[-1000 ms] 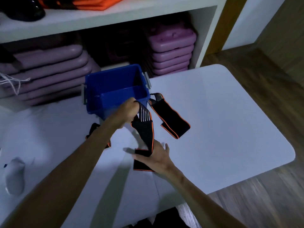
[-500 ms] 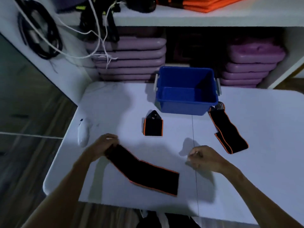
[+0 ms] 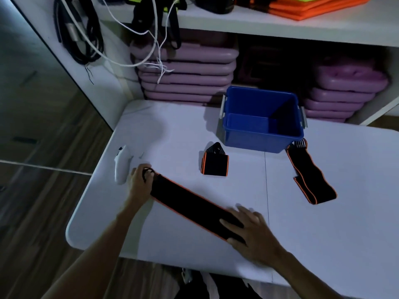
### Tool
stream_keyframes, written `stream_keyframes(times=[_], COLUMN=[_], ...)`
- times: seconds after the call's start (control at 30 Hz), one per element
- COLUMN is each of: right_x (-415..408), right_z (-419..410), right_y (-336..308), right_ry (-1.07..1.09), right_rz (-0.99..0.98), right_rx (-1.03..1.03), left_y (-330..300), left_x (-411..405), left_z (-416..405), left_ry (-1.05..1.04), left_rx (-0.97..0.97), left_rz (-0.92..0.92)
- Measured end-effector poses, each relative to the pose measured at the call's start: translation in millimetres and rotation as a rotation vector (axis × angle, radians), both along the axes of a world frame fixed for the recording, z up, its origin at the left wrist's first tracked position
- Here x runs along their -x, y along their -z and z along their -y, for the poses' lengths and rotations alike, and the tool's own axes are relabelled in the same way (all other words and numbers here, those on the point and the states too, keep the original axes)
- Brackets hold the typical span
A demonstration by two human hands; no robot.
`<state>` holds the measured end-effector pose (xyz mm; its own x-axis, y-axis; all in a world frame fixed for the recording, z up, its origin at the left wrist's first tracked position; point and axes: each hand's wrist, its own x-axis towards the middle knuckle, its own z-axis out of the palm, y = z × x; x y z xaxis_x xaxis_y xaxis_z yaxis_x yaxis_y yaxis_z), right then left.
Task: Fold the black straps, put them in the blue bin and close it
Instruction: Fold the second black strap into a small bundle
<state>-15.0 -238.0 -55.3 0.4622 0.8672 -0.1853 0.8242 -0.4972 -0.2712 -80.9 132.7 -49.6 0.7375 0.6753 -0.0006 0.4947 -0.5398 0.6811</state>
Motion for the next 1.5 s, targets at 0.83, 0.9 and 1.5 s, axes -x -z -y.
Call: stream_keyframes(times=[0.83,0.9,1.5], right_x=[-83.1,-104.5,-148.1], right_z=[119.3,129.3,253.3], right_y=[-24.1,-24.9,13.0], right_ry=[1.037,1.186,1.231], right_rz=[0.017,-0.061,-0.048], right_rx=[-0.361,-0.375,-0.382], left_y=[-51.1,-56.8,-38.4], left_x=[-149.0,-185.8,-341.2], left_z=[202.3,250.9,381.3], left_ry=[0.495,0.698,1.338], left_rx=[-0.211,-0.248,-1.352], left_rz=[0.205,0.201,-0.639])
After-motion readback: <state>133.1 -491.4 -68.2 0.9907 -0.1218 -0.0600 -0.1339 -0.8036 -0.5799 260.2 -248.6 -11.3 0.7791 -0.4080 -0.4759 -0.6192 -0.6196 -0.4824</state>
